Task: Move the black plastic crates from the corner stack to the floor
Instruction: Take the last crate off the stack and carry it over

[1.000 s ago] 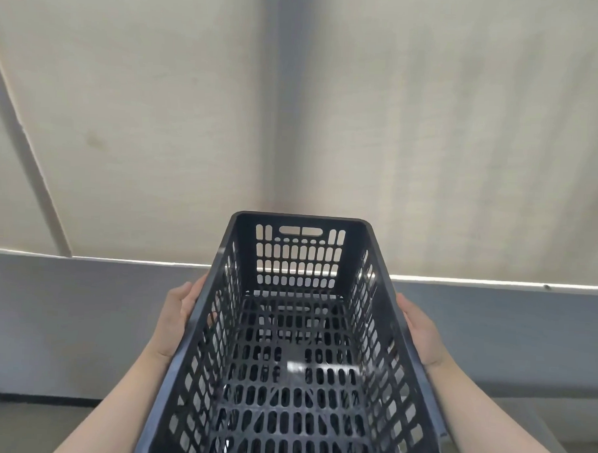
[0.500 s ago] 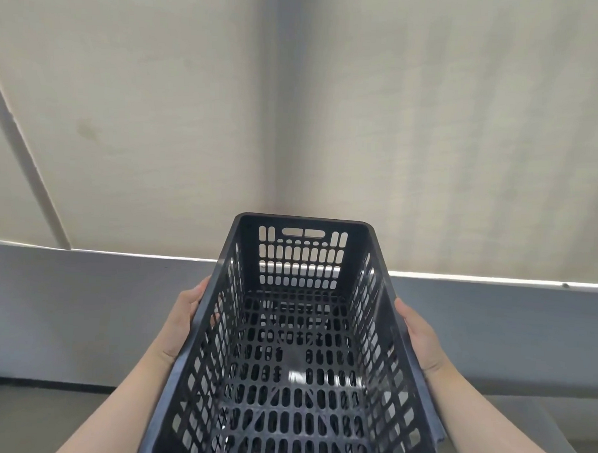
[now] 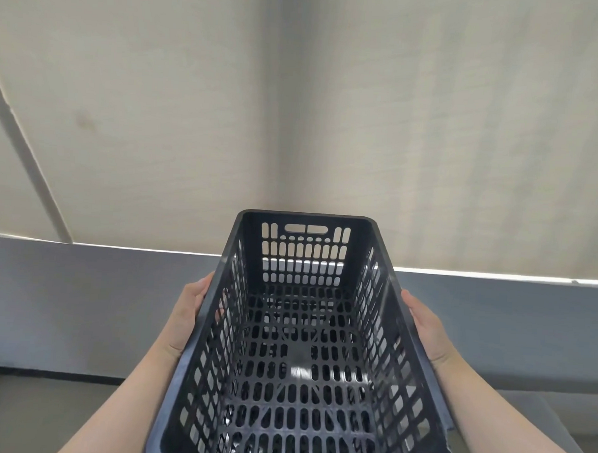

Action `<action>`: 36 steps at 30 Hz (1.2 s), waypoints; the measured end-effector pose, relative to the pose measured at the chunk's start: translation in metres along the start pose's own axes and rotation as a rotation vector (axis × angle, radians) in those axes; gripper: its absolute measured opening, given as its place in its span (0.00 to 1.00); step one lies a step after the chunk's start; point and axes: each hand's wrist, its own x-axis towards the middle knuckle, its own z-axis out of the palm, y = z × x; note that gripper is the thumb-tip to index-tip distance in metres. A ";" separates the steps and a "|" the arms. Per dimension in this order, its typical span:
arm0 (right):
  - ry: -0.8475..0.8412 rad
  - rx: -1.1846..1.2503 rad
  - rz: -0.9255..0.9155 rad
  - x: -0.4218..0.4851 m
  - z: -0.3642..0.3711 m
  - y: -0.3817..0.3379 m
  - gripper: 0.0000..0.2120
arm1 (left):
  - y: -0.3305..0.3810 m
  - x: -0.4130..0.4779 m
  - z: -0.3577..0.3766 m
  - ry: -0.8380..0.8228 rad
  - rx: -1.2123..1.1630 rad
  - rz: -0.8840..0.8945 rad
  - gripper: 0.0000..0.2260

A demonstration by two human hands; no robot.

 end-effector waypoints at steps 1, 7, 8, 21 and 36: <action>0.001 0.005 0.000 0.001 -0.001 0.000 0.21 | -0.002 -0.001 0.001 -0.002 -0.001 -0.011 0.20; -0.046 0.082 -0.006 0.009 -0.002 0.003 0.29 | -0.009 0.003 0.000 0.055 0.064 0.008 0.21; -0.051 0.083 -0.007 0.008 -0.001 0.002 0.28 | -0.010 0.004 -0.002 0.052 0.059 0.001 0.22; -0.067 -0.057 -0.020 0.015 0.001 0.009 0.40 | -0.022 0.020 -0.016 0.037 0.068 -0.015 0.18; -0.083 -0.173 -0.076 0.010 0.009 0.006 0.18 | -0.039 0.035 -0.029 -0.074 0.080 -0.066 0.17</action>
